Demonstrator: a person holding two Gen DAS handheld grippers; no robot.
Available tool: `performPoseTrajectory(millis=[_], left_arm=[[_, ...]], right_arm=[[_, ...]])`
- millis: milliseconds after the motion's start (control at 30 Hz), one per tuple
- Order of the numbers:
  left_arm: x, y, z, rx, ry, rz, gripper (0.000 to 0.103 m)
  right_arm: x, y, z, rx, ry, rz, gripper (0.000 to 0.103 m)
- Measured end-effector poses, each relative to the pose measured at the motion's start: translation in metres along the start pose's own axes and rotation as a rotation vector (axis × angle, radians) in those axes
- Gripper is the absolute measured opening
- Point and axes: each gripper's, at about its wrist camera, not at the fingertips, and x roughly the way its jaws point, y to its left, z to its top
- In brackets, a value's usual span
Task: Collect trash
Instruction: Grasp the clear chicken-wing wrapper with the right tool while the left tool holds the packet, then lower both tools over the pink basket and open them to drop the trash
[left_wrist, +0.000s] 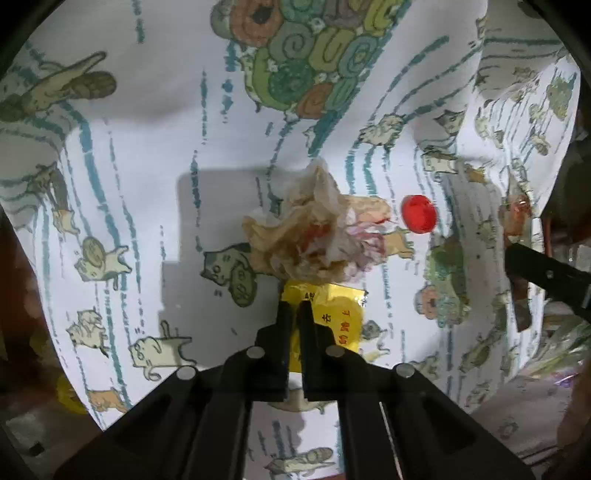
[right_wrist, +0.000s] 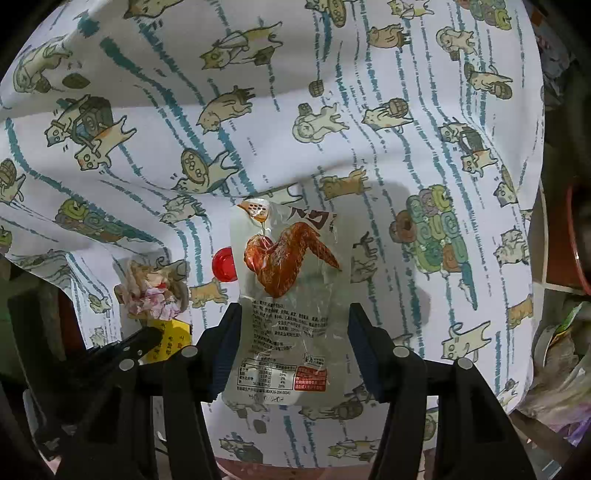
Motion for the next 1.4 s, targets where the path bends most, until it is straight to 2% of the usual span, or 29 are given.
performPoseTrajectory(millis=[133,400,567,633,800,867,1033,1167,1400], left_arm=[[-0.012,-0.002,-0.008,-0.002,-0.024,0.005,0.003],[-0.042,0.018,-0.025,-0.041,-0.074,-0.010,0.003],[-0.059,0.018,-0.047,-0.045,-0.094,-0.013,0.003],[-0.064,0.020,-0.061,-0.044,-0.094,-0.022,0.003],[-0.070,0.013,-0.084,-0.024,-0.096,-0.024,0.003],[-0.073,0.011,-0.086,-0.015,-0.109,-0.019,0.003],[-0.078,0.004,-0.091,-0.014,-0.152,-0.004,0.003],[-0.102,0.006,-0.117,0.001,-0.206,-0.011,0.003],[-0.116,0.020,-0.153,-0.065,-0.206,-0.003,0.003]], right_arm=[[-0.002,-0.006,0.002,-0.003,-0.004,-0.012,0.059],[-0.010,0.000,-0.007,-0.044,-0.016,-0.039,0.059],[-0.029,0.009,-0.035,-0.055,-0.030,0.009,0.060],[-0.030,0.011,-0.046,-0.056,-0.031,-0.001,0.060],[-0.024,0.011,-0.068,-0.034,0.015,0.039,0.060],[-0.025,0.012,-0.074,-0.040,0.001,0.045,0.060],[-0.039,0.019,-0.079,-0.115,-0.082,-0.004,0.060],[-0.056,0.031,-0.092,-0.199,-0.126,0.043,0.060],[-0.082,0.051,-0.138,-0.295,-0.152,0.093,0.060]])
